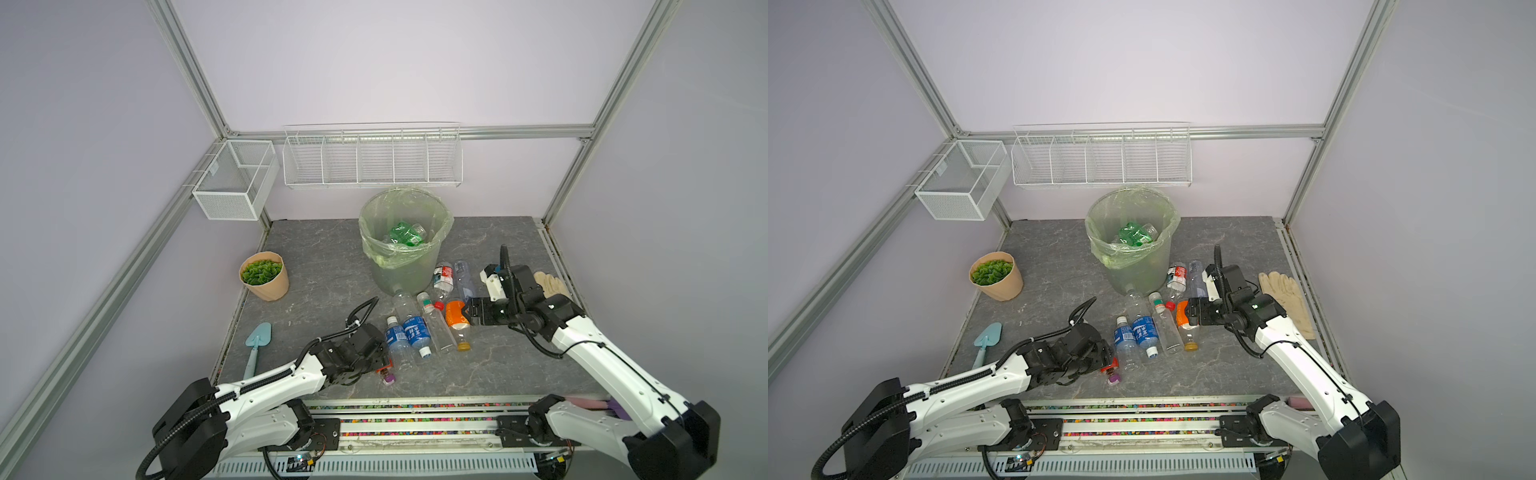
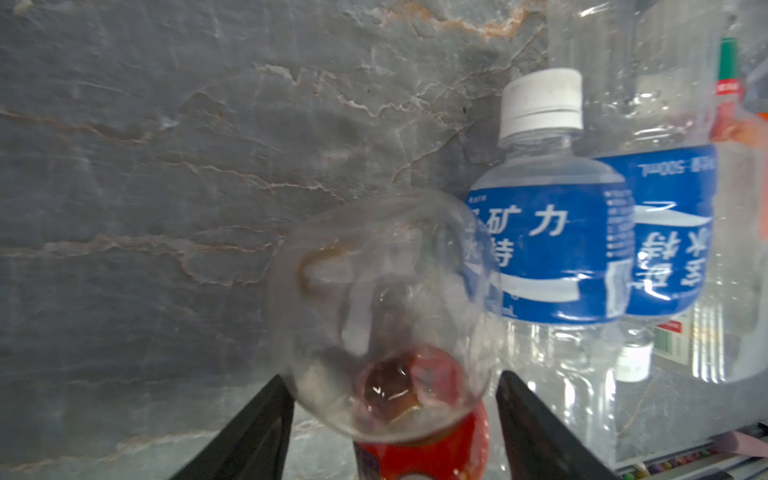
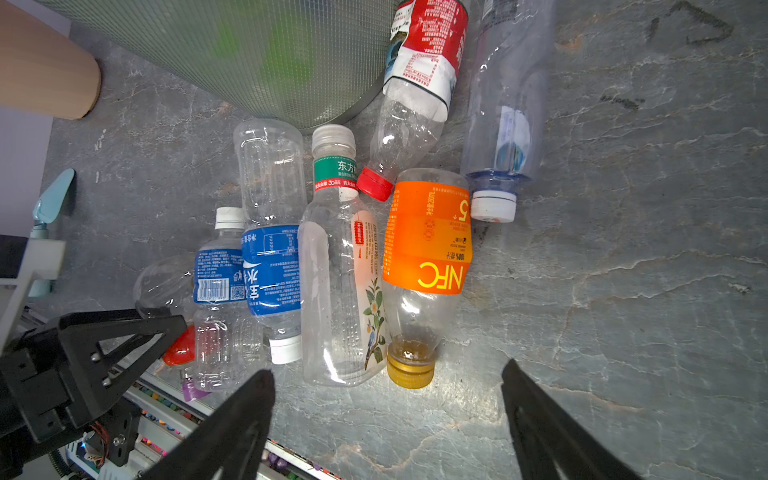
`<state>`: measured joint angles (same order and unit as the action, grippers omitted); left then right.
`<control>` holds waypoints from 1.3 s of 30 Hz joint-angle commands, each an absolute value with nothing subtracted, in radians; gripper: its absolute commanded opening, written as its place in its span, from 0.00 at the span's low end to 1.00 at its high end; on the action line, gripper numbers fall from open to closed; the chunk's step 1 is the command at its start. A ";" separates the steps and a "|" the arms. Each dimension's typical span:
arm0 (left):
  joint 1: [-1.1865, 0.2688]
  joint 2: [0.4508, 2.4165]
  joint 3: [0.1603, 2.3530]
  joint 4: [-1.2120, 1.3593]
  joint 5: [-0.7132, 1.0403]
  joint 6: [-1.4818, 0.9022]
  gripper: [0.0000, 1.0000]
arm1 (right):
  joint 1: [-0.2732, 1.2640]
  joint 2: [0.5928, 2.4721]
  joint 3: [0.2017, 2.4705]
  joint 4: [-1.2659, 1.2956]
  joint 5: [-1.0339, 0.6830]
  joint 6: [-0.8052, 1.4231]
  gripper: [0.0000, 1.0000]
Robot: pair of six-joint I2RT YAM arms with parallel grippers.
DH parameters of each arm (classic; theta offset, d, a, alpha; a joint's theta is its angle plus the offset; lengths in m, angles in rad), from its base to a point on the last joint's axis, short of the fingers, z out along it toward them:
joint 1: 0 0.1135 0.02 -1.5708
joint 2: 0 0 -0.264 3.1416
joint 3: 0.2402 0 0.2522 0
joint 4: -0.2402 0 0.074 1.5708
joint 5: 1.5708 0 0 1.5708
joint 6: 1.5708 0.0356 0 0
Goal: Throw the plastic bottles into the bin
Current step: 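Lower the left gripper and close it on the red-capped clear bottle, then lift the red-capped bottle with the left gripper and carry it over the bin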
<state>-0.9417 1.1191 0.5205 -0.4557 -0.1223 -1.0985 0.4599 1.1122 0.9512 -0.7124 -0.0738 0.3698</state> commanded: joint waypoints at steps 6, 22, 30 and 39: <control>-0.901 1.220 0.517 -0.404 -0.126 -1.092 0.70 | 0.464 1.120 0.955 -0.718 -0.066 0.362 0.89; -0.872 1.226 0.625 -0.514 -0.167 -1.006 0.36 | 0.465 1.135 0.965 -0.717 -0.062 0.354 0.89; -0.861 1.086 0.678 -0.554 -0.279 -0.958 0.34 | 0.465 1.120 0.953 -0.715 -0.062 0.360 0.89; -0.829 0.964 0.786 -0.561 -0.438 -0.843 0.34 | 0.465 1.113 0.943 -0.710 -0.064 0.363 0.88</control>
